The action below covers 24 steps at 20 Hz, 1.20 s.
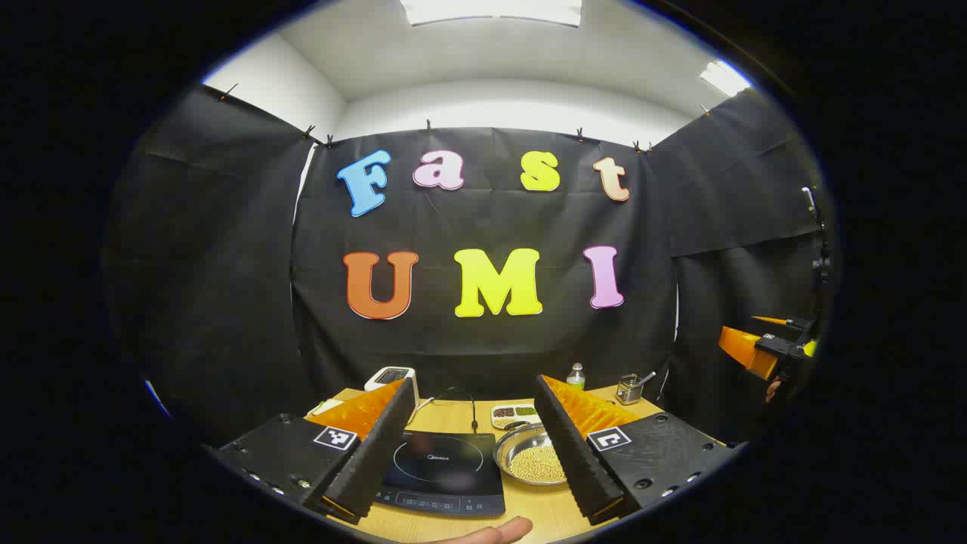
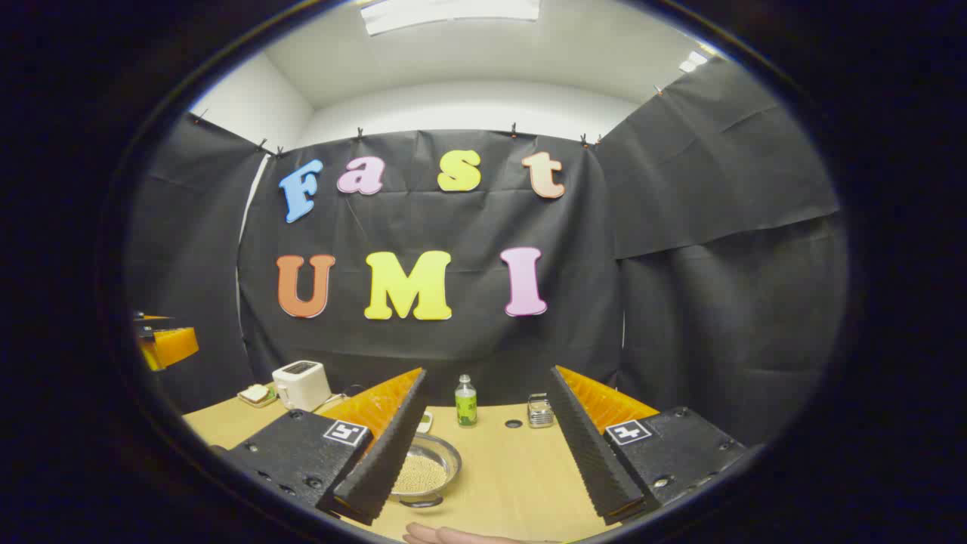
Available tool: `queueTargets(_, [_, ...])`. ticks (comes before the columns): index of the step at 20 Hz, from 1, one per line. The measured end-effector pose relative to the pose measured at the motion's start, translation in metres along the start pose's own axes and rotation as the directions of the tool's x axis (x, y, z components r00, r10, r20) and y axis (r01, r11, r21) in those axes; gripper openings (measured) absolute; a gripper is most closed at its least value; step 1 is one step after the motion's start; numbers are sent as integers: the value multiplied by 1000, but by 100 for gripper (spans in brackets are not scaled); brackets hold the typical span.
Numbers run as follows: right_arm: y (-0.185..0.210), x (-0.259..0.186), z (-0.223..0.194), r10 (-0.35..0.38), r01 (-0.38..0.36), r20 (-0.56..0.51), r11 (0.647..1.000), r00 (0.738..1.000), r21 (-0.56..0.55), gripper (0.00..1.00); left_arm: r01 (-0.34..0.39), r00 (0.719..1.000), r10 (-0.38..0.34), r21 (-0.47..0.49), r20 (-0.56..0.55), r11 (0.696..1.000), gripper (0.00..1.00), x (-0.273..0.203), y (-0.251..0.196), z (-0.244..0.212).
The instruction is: First push the handle of the pot to place it horizontally, then grasp the pot with both hands and set it on the induction cooktop.
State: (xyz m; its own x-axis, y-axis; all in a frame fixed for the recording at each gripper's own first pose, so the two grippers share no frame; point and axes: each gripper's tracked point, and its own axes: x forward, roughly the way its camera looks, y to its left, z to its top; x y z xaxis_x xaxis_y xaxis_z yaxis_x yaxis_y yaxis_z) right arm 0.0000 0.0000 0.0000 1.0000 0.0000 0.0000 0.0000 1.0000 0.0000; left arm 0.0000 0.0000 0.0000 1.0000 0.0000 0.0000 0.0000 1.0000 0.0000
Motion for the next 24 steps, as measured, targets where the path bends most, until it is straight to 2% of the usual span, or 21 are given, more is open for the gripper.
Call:
queueTargets(2, [0, 0, 0, 0, 0, -4, 1000, 1000, 5, 99, 9, 1000, -9, -5, -4, 1000, 95, 1, -4, -1])
queueTargets(4, [0, 0, 1, 0, 0, -2, 1000, 1000, 1, 96, 14, 1000, -14, 1, -5, 1000, 95, 1, -5, 0])
queueTargets(9, [5, -3, 6, 14, -14, 7, 1000, 1000, -6, 96, 14, 1000, -14, -4, 8, 1000, 95, -4, -7, 3])
queueTargets(10, [6, -3, 8, 15, -15, 13, 1000, 1000, -9, 99, 9, 1000, -9, -10, 9, 1000, 95, -5, -5, 4])
queueTargets(13, [9, -5, 8, 23, -23, 26, 1000, 999, -15, 96, 4, 1000, -4, -23, 28, 1000, 95, -6, -1, 8])
queueTargets(14, [11, -5, 5, 29, -28, 26, 999, 999, -17, 99, 5, 999, -4, -24, 32, 1000, 95, -5, -1, 8])
queueTargets(15, [12, -3, 1, 31, -31, 18, 999, 999, -21, 96, 5, 999, -5, -26, 34, 1000, 95, -6, 0, 8])
queueTargets(17, [18, 1, -11, 46, -46, -6, 999, 999, -24, 96, 9, 999, -8, -34, 40, 999, 95, -5, 0, 8])
queueTargets(19, [34, 8, -23, 97, -97, -34, 995, 995, -18, 96, 14, 999, -12, -36, 42, 999, 95, -5, 0, 6])
queueTargets(21, [54, 15, -43, 165, -166, -91, 986, 982, 1, 90, 11, 999, -10, -33, 36, 999, 95, -9, 2, 2])
queueTargets(22, [60, 19, -57, 188, -188, -132, 982, 973, 13, 73, 14, 999, -13, -31, 32, 999, 95, -10, 1, 0])
queueTargets(23, [65, 24, -71, 201, -201, -173, 979, 964, 21, 65, 15, 999, -14, -28, 33, 999, 95, -11, 2, 0])
queueTargets(24, [65, 27, -82, 194, -191, -217, 981, 957, 32, 37, 14, 999, -14, -25, 35, 1000, 95, -13, 4, -1])
